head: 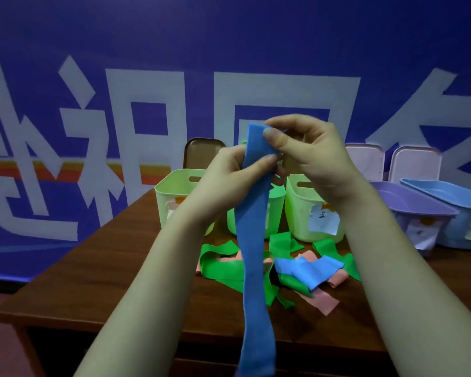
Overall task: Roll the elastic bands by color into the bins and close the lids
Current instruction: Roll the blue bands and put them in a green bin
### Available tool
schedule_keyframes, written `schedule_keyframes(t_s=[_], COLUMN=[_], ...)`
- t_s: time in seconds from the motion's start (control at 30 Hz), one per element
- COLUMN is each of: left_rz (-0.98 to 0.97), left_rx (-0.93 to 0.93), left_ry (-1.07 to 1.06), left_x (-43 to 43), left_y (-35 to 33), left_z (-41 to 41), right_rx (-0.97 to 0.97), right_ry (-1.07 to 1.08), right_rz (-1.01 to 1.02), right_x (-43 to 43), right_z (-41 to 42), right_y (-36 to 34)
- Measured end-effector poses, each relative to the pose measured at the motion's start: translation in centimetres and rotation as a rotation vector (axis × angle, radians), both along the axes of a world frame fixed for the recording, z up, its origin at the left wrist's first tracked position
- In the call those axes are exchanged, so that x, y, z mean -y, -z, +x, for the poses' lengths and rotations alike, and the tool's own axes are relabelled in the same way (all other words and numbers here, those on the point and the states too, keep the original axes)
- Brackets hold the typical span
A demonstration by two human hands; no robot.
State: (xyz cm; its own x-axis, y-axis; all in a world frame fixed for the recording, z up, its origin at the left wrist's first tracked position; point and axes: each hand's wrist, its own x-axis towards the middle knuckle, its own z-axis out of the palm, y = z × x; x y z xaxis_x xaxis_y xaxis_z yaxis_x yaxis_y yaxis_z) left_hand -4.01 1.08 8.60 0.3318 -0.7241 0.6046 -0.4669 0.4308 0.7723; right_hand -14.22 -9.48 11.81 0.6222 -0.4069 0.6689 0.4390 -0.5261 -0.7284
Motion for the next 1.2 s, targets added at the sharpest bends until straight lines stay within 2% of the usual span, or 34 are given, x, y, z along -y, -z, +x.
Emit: schedule_keyframes(t_s=[0.1,0.23,0.37,0.57,0.67,0.8,0.93,1.07,1.2], left_rz=[0.076,0.133,0.146,0.167,0.147,0.122,0.114,0.105,0.102], left_rx=[-0.242,-0.532,-0.618,-0.618,-0.637,-0.661,-0.682,-0.678,-0.646], left_ry=[0.062,0.092,0.073,0.057,0.047,0.009,0.001,-0.023,-0.054], left_x=[1.5,3.1,3.8,4.5,4.2,4.1,3.9,3.7,3.6], left_y=[2.7,6.6,8.6,9.5,9.8,10.1,10.1,9.9,9.8], left_z=[0.3,0.9,0.9,0.6,0.7,1.0,0.9,0.8,0.7], right_rx=[-0.131,-0.483,-0.846,-1.21,-1.261,-1.209,-1.179,-1.19,-1.034], right_ry=[0.041,0.168,0.241,0.158,0.142,0.271,0.254,0.275,0.43], right_rz=[0.05,0.095,0.049,-0.223,-0.31,-0.433,-0.359,-0.396,-0.43], right_x=[3.0,7.6,10.8,10.6,10.0,10.0,9.9,10.2,10.1], right_z=[0.3,0.3,-0.3,0.2,0.5,0.9,0.9,0.7,0.4], right_y=[2.9,8.6,13.6,15.9,16.3,16.9,17.0,16.6,15.9])
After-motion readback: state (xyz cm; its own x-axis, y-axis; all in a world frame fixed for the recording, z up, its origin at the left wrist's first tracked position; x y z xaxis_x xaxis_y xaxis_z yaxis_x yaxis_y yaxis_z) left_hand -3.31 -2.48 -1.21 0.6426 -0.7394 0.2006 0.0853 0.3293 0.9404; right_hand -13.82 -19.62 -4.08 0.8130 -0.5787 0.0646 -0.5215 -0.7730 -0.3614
